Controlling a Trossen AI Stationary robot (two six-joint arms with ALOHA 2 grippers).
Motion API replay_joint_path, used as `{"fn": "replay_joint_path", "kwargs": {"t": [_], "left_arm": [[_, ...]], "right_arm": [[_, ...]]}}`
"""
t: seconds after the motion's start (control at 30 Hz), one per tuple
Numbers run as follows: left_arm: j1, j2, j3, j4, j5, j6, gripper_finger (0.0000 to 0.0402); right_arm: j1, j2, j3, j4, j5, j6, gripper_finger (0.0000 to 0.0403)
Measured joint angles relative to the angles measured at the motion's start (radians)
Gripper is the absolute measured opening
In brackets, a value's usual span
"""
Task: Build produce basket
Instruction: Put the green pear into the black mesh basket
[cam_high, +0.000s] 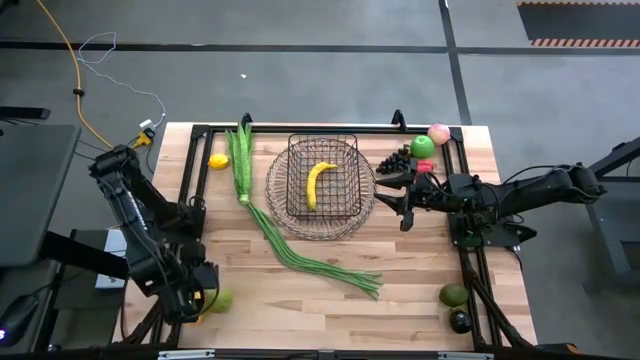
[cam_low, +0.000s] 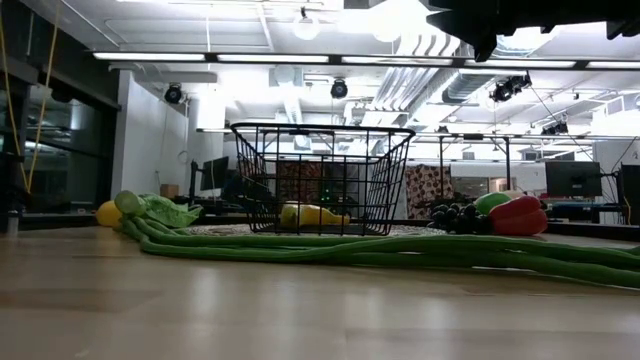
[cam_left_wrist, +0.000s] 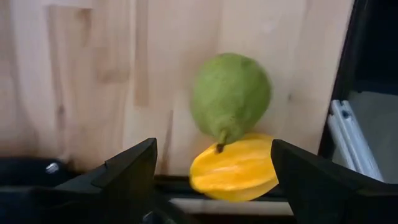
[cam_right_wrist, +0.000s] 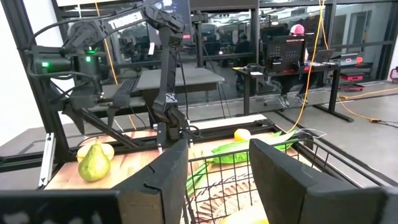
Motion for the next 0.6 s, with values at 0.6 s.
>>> {"fn": "replay_joint_path", "kwargs": {"t": [0.6], "left_arm": [[0.001,-0.015,-0.102,0.056,0.037,-0.001,0.0225]], "right_arm": [[0.000,0.000,0.000,-0.006,0.000,0.000,0.0161]]}}
